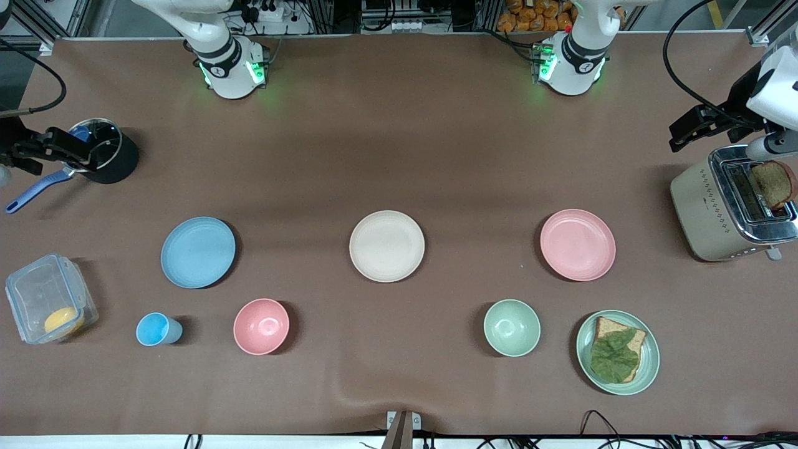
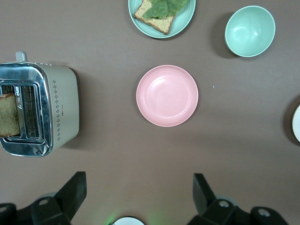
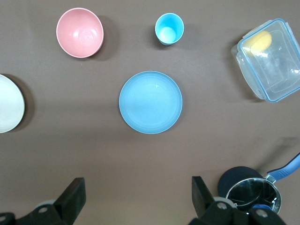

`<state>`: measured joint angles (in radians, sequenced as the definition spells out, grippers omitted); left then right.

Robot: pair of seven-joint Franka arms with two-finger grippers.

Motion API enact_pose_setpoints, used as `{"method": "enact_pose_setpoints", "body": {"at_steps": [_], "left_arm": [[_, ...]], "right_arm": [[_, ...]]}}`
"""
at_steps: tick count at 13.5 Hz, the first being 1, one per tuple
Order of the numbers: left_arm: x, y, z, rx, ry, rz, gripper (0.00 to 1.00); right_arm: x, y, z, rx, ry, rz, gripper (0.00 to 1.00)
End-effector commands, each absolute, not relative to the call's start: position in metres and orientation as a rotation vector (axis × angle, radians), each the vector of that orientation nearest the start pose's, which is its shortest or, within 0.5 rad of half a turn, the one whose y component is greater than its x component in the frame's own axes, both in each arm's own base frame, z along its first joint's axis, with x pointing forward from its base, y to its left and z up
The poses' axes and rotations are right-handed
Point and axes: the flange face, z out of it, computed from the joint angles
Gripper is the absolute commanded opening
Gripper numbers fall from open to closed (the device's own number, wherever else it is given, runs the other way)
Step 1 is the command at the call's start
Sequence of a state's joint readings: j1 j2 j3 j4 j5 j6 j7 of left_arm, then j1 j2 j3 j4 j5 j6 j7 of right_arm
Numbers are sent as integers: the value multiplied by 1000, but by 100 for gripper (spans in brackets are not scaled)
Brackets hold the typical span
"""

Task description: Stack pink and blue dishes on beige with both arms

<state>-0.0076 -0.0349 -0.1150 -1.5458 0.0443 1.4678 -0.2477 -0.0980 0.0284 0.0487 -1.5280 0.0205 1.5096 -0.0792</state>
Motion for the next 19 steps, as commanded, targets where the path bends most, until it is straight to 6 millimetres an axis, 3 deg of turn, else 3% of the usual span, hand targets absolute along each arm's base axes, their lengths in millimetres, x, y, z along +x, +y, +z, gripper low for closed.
{"method": "enact_pose_setpoints", "body": {"at_steps": [1,4,7,9,11,14,16,17,19], "left_arm": [[521,-61,651,-3095,-218,62,100],[527,-58,643,-3074,-207,75,100],[538,-51,613,-3078,-222,161,100],[565,-46,571,-3073,-234,202,100],[577,-40,521,-3075,-245,179,100],[576,-35,437,-3085,-253,140,100],[580,-14,385,-3081,-293,169,100],[583,-7,360,-3076,-305,202,100],[591,30,303,-3078,-349,236,100]], "right_arm": [[557,-29,627,-3107,-43,75,100],[557,-29,627,-3107,-43,75,100],[557,-28,627,-3107,-47,78,100],[559,-24,624,-3107,-47,85,100],[565,-22,612,-3103,-52,116,100],[587,-26,566,-3079,-42,234,100],[609,-24,514,-3092,-61,342,100],[612,-35,502,-3096,-36,374,100],[616,-50,467,-3070,1,478,100]]}}
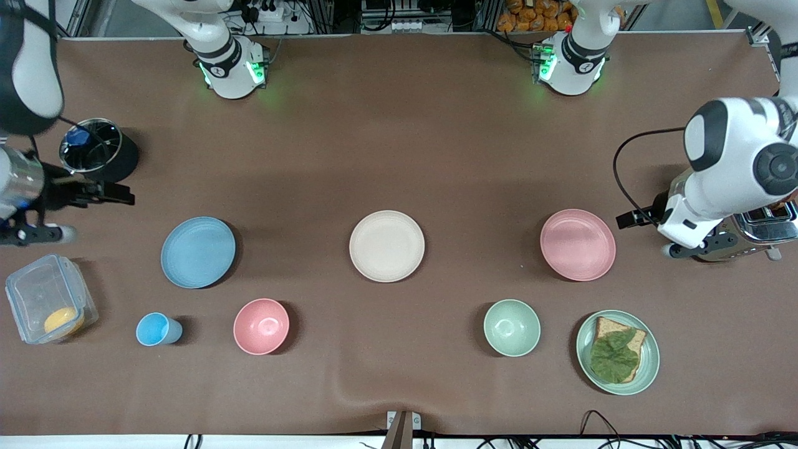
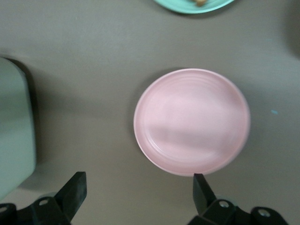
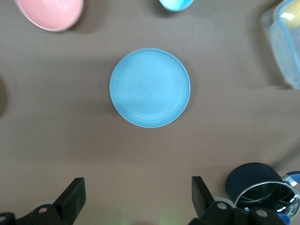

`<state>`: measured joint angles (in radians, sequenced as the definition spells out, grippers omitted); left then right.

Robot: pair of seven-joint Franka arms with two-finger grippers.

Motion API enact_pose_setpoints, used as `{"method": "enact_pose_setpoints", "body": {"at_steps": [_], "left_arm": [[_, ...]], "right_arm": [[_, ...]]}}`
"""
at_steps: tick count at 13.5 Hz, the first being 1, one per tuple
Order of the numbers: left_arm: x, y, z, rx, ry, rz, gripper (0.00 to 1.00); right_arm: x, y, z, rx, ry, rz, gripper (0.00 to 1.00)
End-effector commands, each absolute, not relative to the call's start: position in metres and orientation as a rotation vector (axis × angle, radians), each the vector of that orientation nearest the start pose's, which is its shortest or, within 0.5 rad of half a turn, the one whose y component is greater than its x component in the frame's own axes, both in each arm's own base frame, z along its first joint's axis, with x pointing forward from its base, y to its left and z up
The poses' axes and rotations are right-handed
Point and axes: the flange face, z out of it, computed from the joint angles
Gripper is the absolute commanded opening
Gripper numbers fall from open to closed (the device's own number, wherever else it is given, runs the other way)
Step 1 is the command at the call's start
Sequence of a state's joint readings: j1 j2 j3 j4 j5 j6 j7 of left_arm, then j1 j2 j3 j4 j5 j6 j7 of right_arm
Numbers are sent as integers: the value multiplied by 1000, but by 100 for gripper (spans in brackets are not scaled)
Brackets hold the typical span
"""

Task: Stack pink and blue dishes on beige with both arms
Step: 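Grip the blue plate with the right gripper while the left gripper grips pink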

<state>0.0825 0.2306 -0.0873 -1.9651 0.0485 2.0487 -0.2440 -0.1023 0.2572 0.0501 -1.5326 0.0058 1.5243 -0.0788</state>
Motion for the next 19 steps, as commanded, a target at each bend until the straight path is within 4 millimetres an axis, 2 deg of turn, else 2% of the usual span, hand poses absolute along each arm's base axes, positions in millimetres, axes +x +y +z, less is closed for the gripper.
{"method": "enact_pose_setpoints", "body": {"at_steps": [1,3,6,8,10,11,14,17,19], "left_arm": [[593,40,278,-3091,-315,255,100],[594,52,244,-3107,-349,277,100],[594,52,214,-3113,-361,317,94],[595,50,211,-3134,-402,327,91],[595,48,207,-3135,-395,337,76],[594,46,202,-3136,-391,347,73],[594,42,194,-3144,-394,351,71],[594,41,191,-3148,-404,357,69],[597,36,186,-3164,-421,354,62]], "right_arm": [[617,-50,458,-3064,-4,506,100],[614,-58,427,-3093,-5,569,100],[604,-78,349,-3113,19,439,100],[593,-81,299,-3134,23,286,100],[582,-93,258,-3137,56,201,100],[582,-102,242,-3132,76,204,100],[584,-113,208,-3115,128,205,100],[586,-124,187,-3084,202,233,100],[587,-128,179,-3054,251,241,100]]}}
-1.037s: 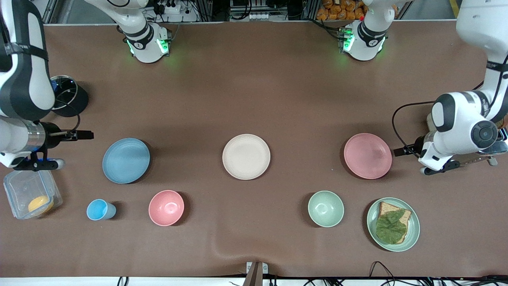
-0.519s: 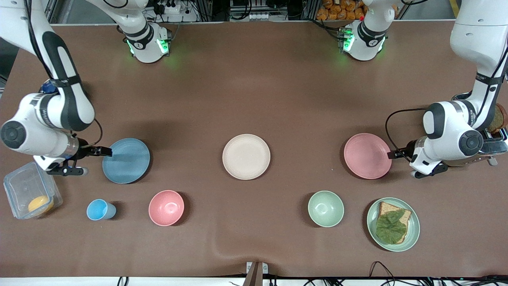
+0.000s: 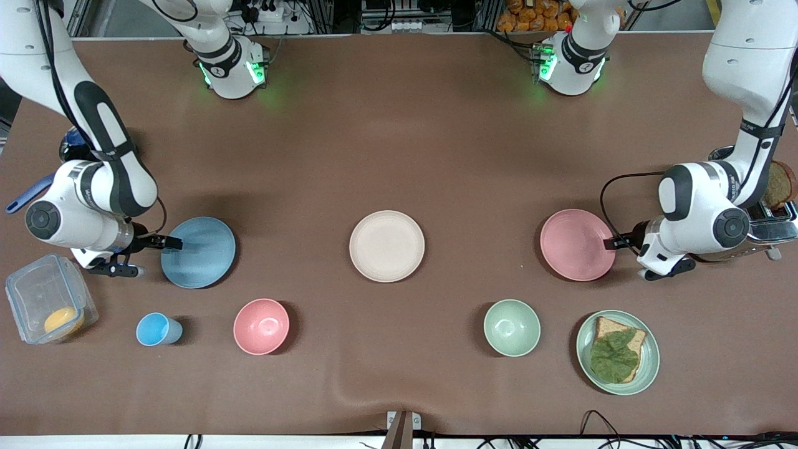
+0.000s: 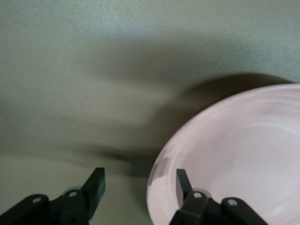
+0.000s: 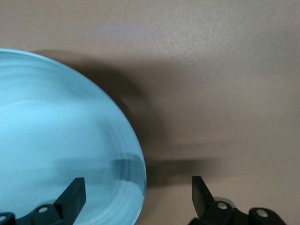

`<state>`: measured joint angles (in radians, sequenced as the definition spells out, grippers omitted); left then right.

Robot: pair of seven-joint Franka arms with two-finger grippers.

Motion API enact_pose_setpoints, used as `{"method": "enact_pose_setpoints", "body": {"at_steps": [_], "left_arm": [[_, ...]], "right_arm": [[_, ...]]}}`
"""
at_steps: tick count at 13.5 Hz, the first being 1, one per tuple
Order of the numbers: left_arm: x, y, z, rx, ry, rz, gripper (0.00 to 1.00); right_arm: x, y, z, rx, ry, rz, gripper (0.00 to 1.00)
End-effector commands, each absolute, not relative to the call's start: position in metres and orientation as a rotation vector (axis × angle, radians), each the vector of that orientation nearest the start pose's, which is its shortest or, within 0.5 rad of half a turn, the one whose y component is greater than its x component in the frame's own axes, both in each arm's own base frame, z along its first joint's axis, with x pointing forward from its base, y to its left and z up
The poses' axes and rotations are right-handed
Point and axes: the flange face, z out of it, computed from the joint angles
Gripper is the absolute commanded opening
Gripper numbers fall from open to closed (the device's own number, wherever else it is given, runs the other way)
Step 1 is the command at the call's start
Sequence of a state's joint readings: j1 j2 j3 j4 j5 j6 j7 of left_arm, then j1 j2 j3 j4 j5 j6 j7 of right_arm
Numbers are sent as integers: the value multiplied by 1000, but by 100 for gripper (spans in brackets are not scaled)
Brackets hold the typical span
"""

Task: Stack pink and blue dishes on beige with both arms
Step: 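Grip the blue plate with the right gripper while the left gripper grips pink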

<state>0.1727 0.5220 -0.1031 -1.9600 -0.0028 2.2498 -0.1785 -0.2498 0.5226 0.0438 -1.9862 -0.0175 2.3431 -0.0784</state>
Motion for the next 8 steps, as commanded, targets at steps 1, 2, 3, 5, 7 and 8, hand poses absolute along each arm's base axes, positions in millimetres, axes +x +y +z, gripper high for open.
{"method": "enact_pose_setpoints", "body": {"at_steps": [1,2,3,5,7,8], "left_arm": [[597,36,185,-3164,-421,357,56],[597,35,185,-3164,-418,357,48],[597,35,184,-3164,-418,359,38],[597,33,184,-3165,-414,360,10],[598,32,186,-3168,-410,355,0],[598,29,187,-3175,-391,357,0]], "right_arm": [[586,-128,177,-3039,271,242,97],[586,-127,177,-3034,277,245,27],[586,-127,177,-3033,275,250,0],[585,-127,176,-3033,256,256,0],[585,-127,176,-3034,252,256,0],[585,-126,176,-3035,248,259,0]]}}
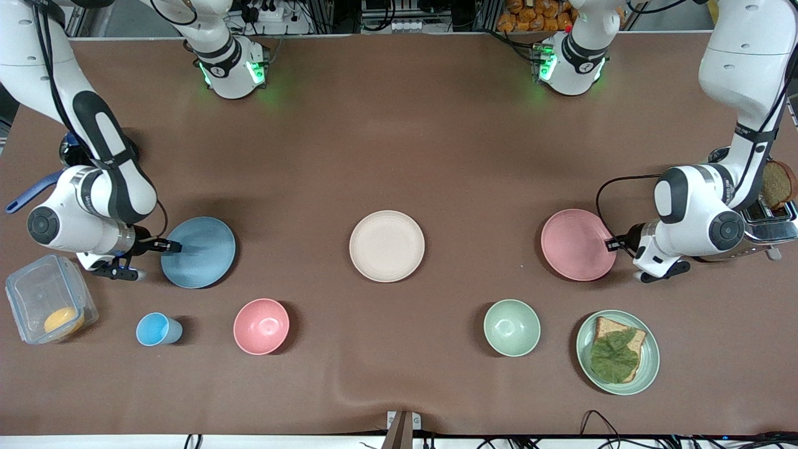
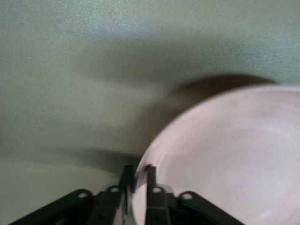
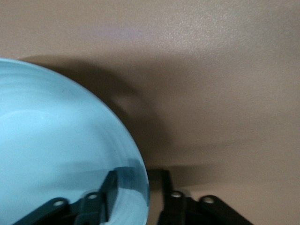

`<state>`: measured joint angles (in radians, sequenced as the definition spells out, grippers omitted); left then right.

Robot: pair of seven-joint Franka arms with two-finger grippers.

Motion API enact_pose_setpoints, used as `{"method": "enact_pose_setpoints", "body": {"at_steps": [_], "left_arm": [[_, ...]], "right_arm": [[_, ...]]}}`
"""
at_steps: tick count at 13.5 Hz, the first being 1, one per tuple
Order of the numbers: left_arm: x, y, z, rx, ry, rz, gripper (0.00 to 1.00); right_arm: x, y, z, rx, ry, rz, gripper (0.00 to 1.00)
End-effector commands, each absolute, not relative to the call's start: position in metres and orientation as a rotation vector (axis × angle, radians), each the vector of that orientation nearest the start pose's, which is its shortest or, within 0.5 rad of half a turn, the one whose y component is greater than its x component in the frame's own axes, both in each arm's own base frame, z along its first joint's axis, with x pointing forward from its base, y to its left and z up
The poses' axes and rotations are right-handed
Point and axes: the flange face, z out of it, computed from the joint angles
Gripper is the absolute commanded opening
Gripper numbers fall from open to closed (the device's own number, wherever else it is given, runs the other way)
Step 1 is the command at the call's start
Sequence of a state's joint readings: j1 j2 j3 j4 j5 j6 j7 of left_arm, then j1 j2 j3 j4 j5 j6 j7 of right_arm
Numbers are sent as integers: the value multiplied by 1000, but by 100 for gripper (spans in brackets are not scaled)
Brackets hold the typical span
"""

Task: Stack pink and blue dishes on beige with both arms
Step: 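Carry the pink plate with the left gripper over the beige plate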

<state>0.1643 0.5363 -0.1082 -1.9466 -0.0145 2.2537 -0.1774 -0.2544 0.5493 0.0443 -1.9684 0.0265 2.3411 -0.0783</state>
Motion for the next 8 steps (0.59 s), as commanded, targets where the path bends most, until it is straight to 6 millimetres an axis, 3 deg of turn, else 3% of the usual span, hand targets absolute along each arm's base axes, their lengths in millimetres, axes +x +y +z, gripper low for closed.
{"method": "enact_pose_setpoints", "body": {"at_steps": [1,4,8], "left_arm": [[598,30,189,-3180,-376,354,0],[598,18,212,-3194,-326,367,0],[598,-50,263,-3286,-266,426,0]], "right_arm": [[586,-124,179,-3039,235,255,0],[587,-125,195,-3041,56,245,0],[596,-119,244,-3051,-27,216,0]]}}
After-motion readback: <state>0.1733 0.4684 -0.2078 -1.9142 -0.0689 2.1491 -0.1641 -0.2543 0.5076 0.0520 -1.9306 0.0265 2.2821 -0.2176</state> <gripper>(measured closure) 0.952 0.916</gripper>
